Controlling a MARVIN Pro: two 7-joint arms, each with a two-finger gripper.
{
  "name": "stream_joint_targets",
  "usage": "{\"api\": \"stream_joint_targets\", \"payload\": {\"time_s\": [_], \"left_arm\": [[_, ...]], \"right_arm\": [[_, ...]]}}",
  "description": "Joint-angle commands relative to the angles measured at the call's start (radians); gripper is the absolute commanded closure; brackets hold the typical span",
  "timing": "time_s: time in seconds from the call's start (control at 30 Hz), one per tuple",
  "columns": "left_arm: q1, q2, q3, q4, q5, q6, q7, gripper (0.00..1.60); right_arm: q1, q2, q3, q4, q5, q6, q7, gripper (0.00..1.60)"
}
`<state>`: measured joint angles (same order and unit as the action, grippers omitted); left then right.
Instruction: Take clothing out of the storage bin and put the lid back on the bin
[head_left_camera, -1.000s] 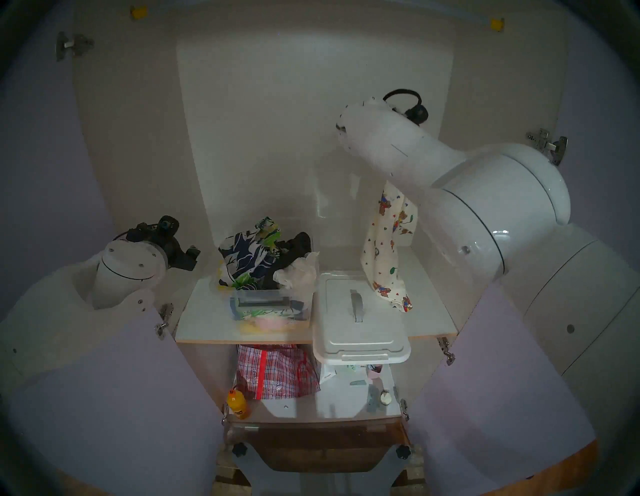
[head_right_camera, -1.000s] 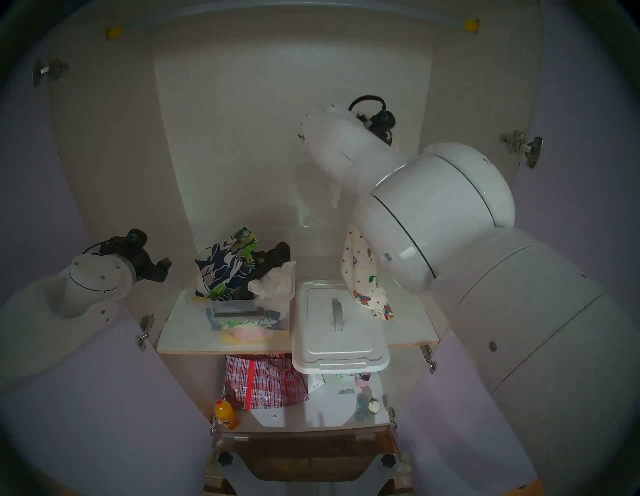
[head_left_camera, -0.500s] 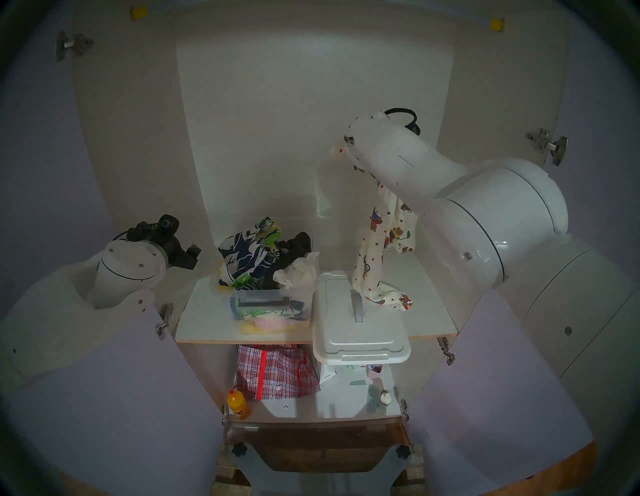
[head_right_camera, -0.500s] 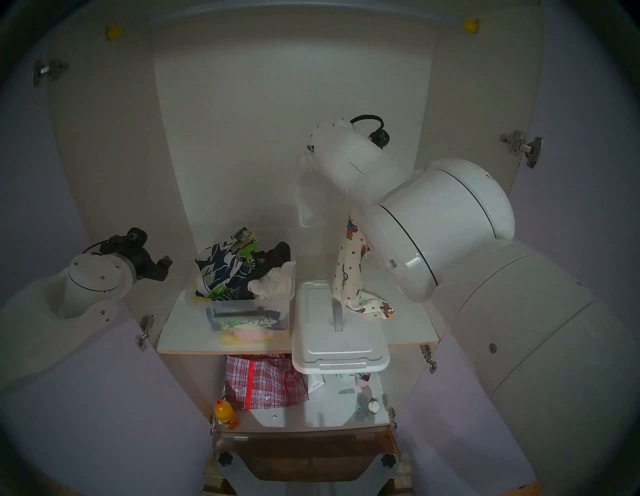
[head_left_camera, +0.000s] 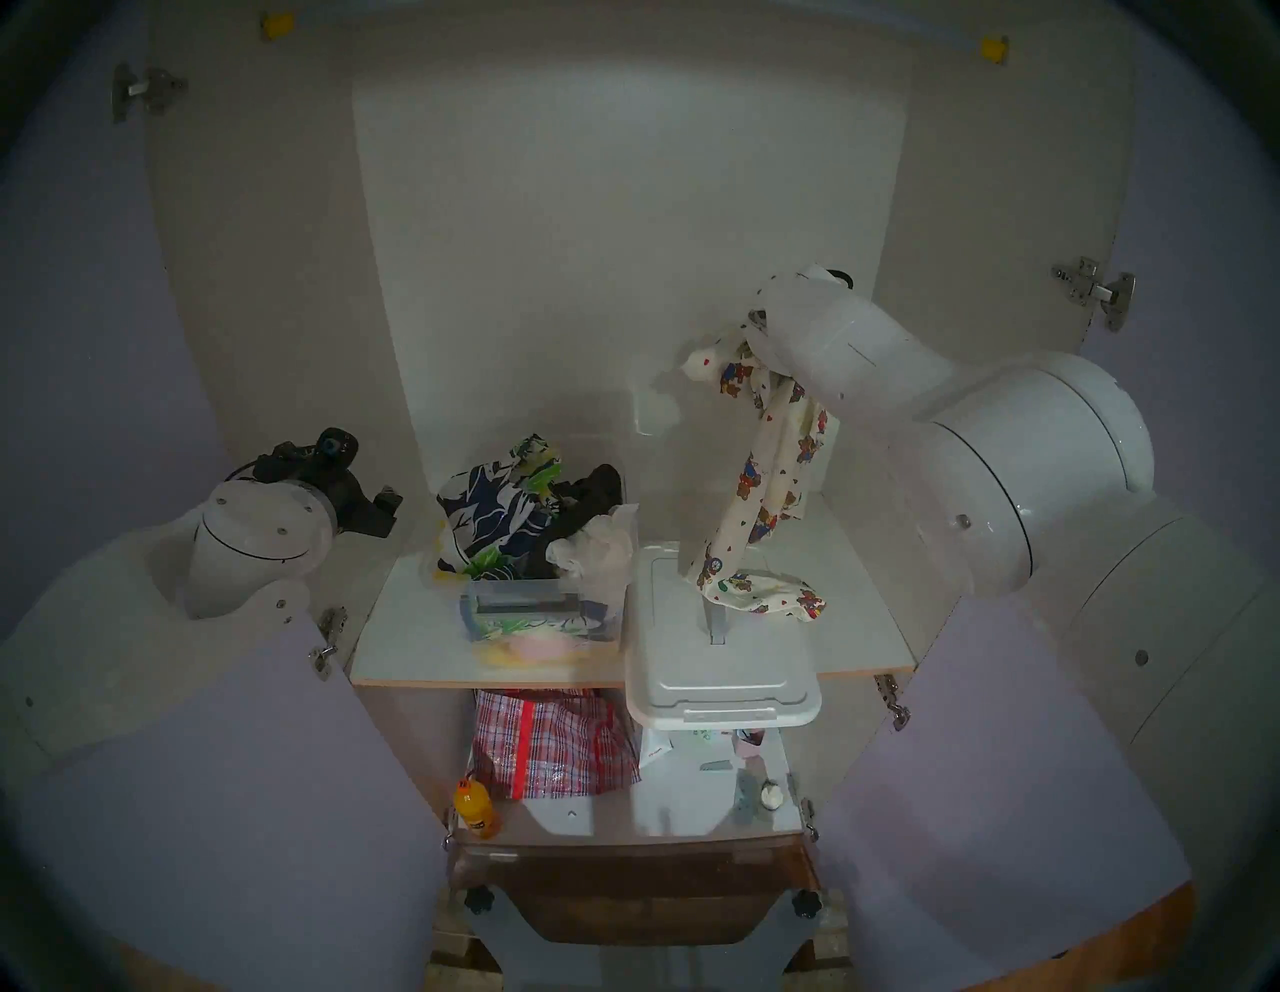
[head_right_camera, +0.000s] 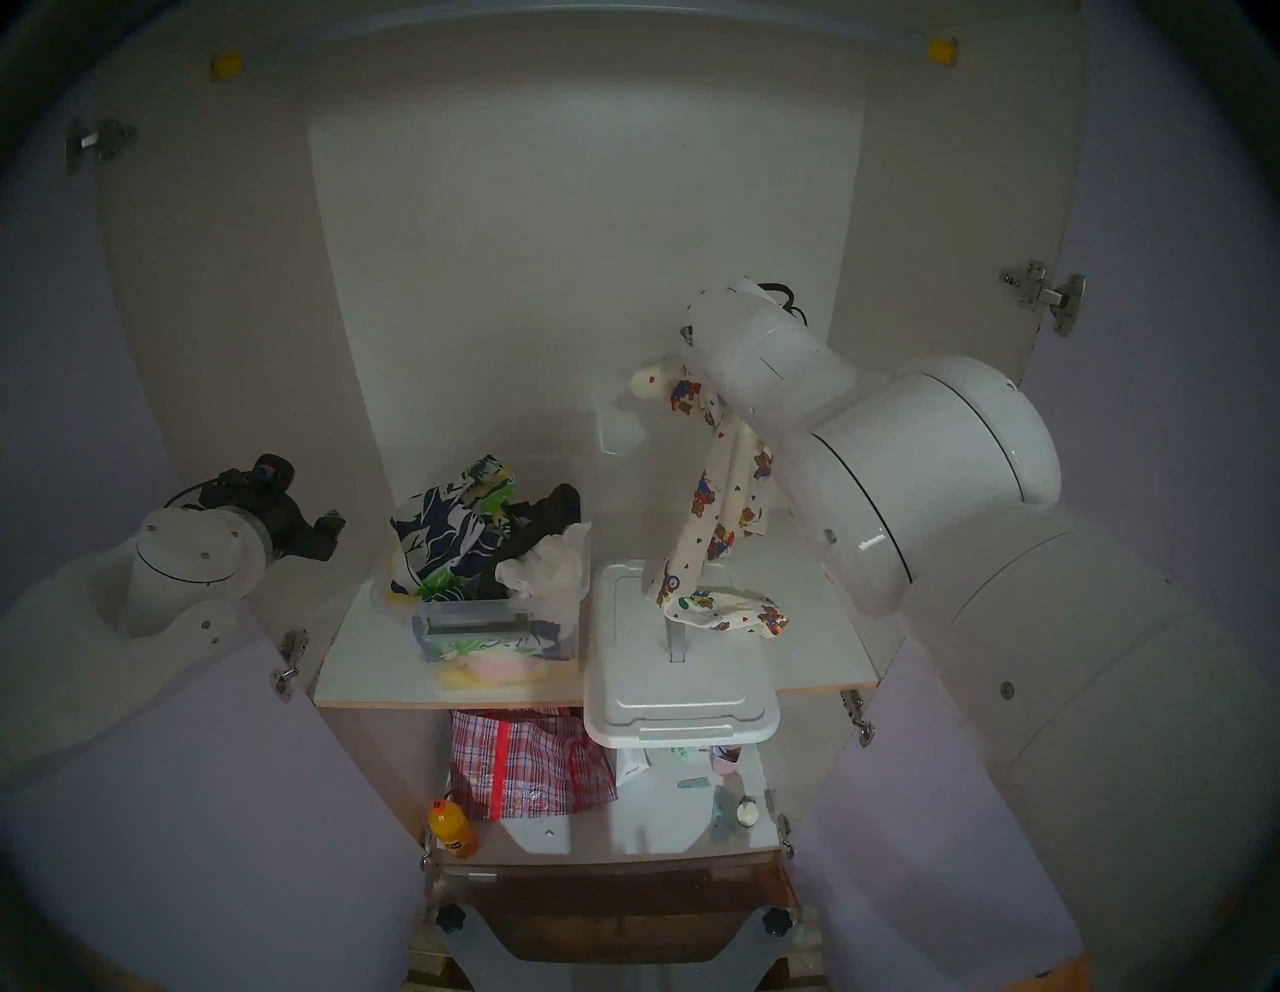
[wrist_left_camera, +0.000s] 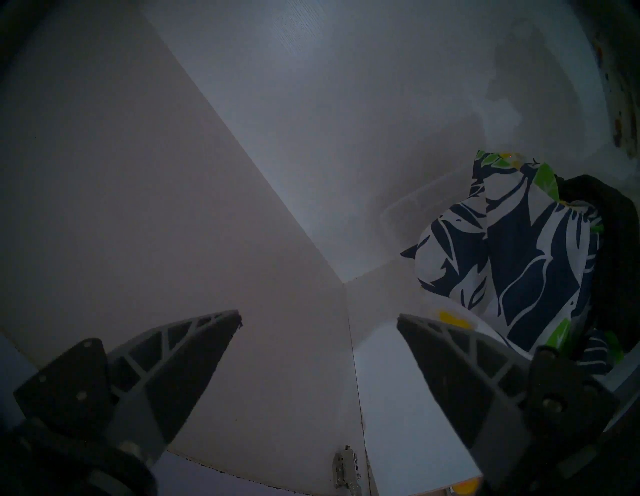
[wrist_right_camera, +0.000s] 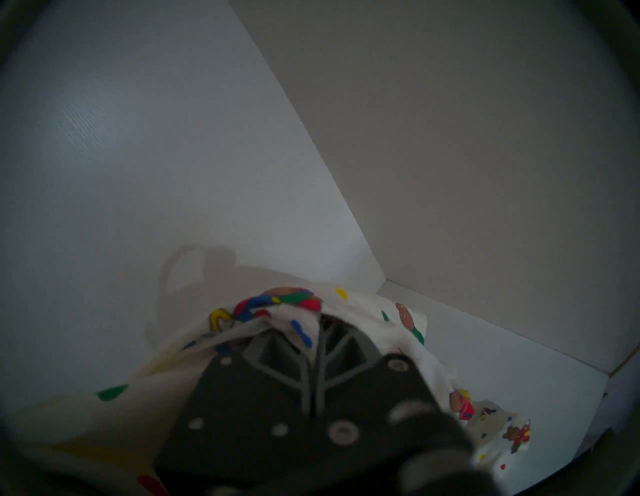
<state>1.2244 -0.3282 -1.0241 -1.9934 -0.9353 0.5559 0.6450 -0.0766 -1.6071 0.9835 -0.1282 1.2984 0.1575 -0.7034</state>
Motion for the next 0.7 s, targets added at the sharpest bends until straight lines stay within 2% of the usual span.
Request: {"api": "stream_joint_targets", "payload": {"time_s": [0.0,0.17,0.3,0.53,0.67], "left_arm": [[-0.020,0.011,-0.023,-0.012,0.004,-0.013,0.000,0.00],[-0.019,0.010,-0.020,-0.011,0.003,-0.013,0.002,0.00],[-0.019,0.009,-0.019,-0.010,0.002,-0.012,0.004,0.00],[-0.018,0.008,-0.016,-0.009,0.001,-0.012,0.007,0.00],[-0.018,0.008,-0.015,-0.009,0.001,-0.012,0.009,0.00]], "right_arm": [[0.012,0.032,-0.014,-0.019,-0.013,0.036,0.058,1.60],[0.007,0.064,-0.023,-0.017,-0.018,0.135,0.082,1.60],[0.000,0.085,-0.032,-0.017,-0.025,0.173,0.097,1.60],[-0.025,0.130,-0.043,-0.006,-0.034,0.164,0.122,1.60],[-0.043,0.132,-0.050,0.001,-0.039,0.156,0.122,1.60]]}}
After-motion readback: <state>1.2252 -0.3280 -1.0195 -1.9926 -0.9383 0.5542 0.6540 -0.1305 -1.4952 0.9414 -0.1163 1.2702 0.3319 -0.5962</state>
